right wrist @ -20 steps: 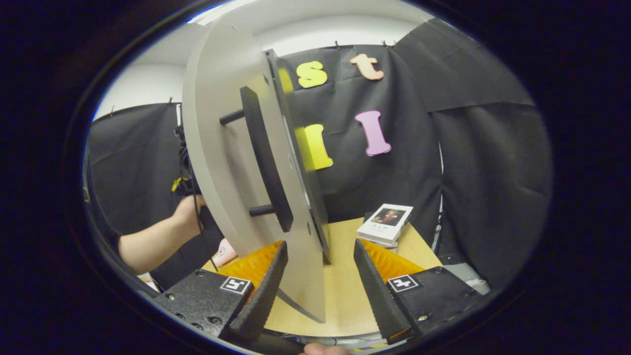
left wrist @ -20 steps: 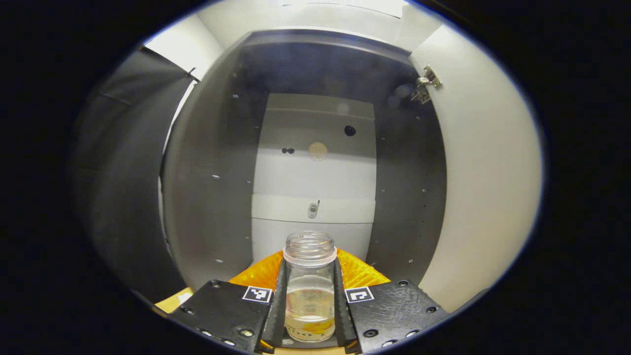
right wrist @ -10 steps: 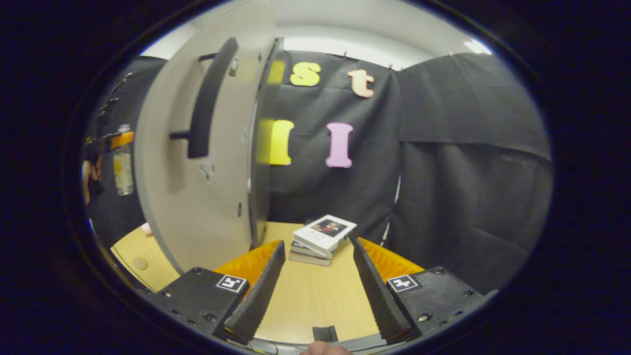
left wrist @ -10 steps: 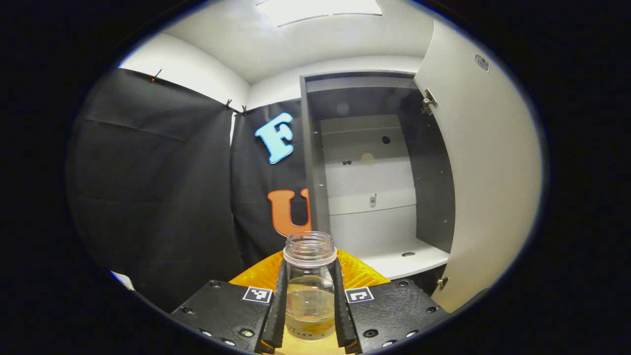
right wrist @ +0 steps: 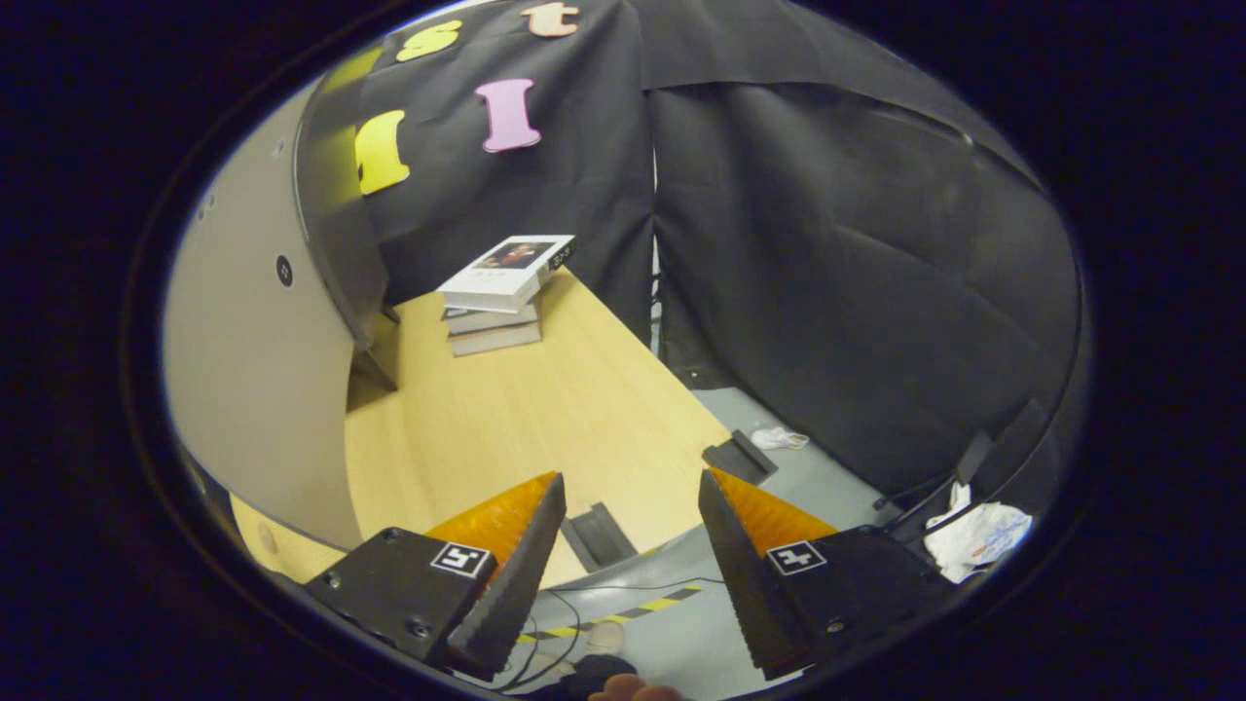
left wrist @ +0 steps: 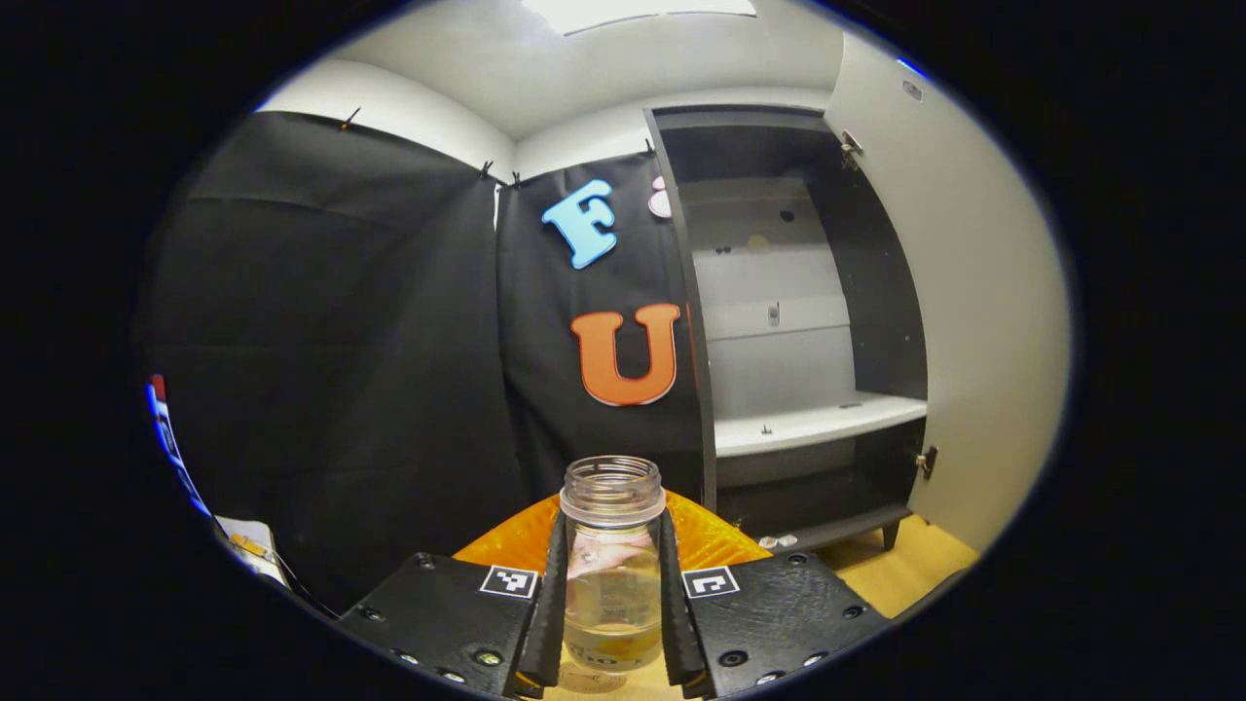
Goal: Open the cabinet door with the right hand, grasp the bottle in the cabinet with the left hand and place it on the coaster, then close the cabinet door with the right hand.
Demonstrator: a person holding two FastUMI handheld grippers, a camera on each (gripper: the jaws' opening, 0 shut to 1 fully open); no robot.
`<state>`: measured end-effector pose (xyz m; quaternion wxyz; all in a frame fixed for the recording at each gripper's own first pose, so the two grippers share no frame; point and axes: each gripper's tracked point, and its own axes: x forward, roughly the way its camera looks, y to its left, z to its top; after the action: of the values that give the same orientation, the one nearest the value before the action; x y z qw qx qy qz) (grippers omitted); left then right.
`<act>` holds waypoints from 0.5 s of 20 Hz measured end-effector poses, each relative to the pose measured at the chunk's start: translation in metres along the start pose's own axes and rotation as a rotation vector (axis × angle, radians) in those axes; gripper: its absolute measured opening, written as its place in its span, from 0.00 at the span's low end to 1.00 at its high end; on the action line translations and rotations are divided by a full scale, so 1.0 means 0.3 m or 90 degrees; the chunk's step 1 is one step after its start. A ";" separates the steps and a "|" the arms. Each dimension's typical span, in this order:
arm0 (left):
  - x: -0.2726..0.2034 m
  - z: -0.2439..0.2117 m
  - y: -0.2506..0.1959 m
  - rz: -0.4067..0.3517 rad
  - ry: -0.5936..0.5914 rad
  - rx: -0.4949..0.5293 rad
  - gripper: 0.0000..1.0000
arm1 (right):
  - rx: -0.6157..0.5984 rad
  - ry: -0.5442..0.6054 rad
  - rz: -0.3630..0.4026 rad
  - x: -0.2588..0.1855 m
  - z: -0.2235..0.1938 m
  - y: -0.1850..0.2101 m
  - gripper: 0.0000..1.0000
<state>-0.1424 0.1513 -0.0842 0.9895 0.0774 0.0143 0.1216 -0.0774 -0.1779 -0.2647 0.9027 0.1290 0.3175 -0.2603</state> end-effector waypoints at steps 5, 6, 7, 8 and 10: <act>0.034 -0.324 0.037 -0.001 0.001 -0.025 0.40 | 0.055 0.127 -0.032 0.006 -0.272 -0.053 0.89; 0.042 -0.347 0.059 0.007 -0.014 -0.029 0.40 | 0.038 0.132 -0.036 0.008 -0.292 -0.056 0.88; 0.047 -0.360 0.079 0.018 -0.028 -0.023 0.39 | 0.006 0.133 -0.040 -0.001 -0.301 -0.059 0.89; 0.056 -0.377 0.094 0.030 -0.035 -0.010 0.40 | -0.030 0.137 -0.041 -0.012 -0.319 -0.050 0.89; 0.061 -0.417 0.128 0.049 -0.028 0.009 0.40 | -0.070 0.142 -0.025 -0.029 -0.346 -0.004 0.89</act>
<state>-0.1397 0.2111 -0.2019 0.9835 0.0874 -0.0097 0.1581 -0.1363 -0.1342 -0.3388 0.8620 0.1009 0.4326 -0.2441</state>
